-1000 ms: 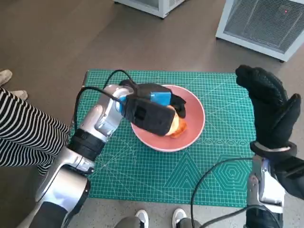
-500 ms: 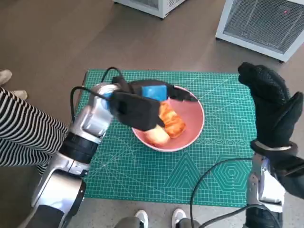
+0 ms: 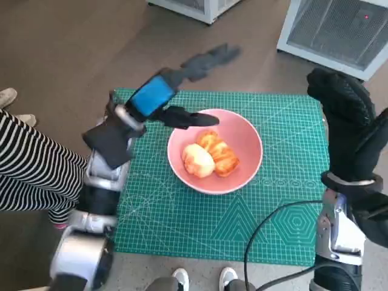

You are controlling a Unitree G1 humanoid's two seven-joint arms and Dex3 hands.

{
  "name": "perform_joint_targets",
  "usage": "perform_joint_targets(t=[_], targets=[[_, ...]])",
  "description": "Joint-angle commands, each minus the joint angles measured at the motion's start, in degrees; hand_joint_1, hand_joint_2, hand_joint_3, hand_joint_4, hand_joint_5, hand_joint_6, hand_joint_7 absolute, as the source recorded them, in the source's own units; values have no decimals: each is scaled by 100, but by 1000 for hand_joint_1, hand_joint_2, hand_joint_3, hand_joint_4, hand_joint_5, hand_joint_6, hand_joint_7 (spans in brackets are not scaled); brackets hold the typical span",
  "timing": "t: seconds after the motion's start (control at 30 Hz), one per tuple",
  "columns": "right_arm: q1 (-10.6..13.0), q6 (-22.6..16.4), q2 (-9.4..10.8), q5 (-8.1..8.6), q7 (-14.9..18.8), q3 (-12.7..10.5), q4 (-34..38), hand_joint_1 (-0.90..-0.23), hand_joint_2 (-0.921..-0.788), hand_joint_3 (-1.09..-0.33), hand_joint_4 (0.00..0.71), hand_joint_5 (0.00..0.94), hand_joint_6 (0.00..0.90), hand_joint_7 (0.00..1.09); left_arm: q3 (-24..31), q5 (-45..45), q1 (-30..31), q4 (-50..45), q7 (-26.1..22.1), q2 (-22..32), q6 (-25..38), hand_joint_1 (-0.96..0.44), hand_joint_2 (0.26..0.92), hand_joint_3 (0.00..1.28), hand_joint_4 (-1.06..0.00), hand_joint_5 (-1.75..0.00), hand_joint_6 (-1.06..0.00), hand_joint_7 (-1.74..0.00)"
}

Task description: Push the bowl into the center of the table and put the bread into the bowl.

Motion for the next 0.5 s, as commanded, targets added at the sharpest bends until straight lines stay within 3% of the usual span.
perform_joint_targets(t=[0.03, 0.27, 0.5], targets=[[-134, 206, 0, -141, -145, 40, 50, -684, -921, -760, 120, 2, 6, 523, 108, -692, 317, -786, -32, -265, 664, -662, 921, 461, -168, -19, -271, -5], [-293, 341, -12, -163, -174, 66, 21, -690, -921, -751, 130, 6, 19, 536, 206, -878, 467, -1054, 0, -303, 837, -682, 921, 521, -128, -2, -192, 0], [-390, 424, -23, -259, -193, 84, 12, -705, -921, -733, 136, 8, 32, 551, 318, -800, 513, -934, 2, -353, 578, -733, 921, 518, -113, 0, -181, -1]])
